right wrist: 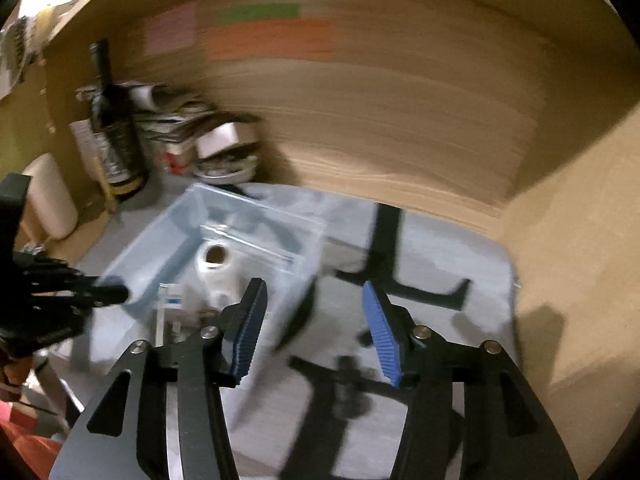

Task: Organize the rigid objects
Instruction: 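Lower the USB stick into the box and open the right tool, then grasp the small black adapter on the mat with the right tool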

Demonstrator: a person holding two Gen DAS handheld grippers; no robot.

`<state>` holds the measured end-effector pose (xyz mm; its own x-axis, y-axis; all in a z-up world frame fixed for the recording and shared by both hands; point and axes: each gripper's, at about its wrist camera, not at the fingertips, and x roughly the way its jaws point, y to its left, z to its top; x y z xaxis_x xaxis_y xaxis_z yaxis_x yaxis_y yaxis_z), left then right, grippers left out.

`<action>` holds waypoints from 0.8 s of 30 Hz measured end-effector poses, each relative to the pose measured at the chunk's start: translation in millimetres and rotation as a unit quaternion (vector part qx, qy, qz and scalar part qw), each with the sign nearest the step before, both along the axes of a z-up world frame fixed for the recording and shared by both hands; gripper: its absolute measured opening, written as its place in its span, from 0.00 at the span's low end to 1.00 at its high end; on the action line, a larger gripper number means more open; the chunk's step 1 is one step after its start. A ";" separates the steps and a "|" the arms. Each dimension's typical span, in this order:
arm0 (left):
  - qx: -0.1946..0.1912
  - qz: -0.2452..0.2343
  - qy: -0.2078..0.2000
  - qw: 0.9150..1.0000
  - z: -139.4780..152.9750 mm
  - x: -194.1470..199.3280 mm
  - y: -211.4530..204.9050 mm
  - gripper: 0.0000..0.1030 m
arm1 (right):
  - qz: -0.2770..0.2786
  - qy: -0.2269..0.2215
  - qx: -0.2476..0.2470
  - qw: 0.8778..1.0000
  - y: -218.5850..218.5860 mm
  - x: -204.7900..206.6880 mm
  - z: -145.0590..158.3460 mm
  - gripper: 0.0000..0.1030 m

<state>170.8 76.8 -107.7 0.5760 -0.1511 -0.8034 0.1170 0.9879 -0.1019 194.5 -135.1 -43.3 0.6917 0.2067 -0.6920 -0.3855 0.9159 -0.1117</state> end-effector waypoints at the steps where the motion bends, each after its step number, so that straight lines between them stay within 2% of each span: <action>1: 0.000 0.000 0.000 1.000 0.0 0.1 -0.2 0.09 | -0.006 0.003 -0.003 1.000 -4.3 0.3 -1.8 0.46; 13: 0.000 0.000 0.000 1.000 0.0 0.1 -0.2 0.09 | -0.032 0.108 -0.037 0.993 -22.5 9.1 -77.9 0.46; 21: -0.001 0.002 0.000 1.000 0.0 -0.7 -0.5 0.09 | -0.031 0.138 -0.021 0.990 -23.1 26.1 -95.3 0.46; 23: -0.001 0.002 0.000 1.000 -0.1 -0.8 -0.5 0.09 | -0.029 0.131 -0.021 0.991 -21.8 27.2 -94.0 0.42; 24: 0.000 0.002 0.000 1.000 -0.1 -0.9 -0.6 0.09 | -0.025 0.132 -0.020 0.991 -20.7 28.1 -93.6 0.31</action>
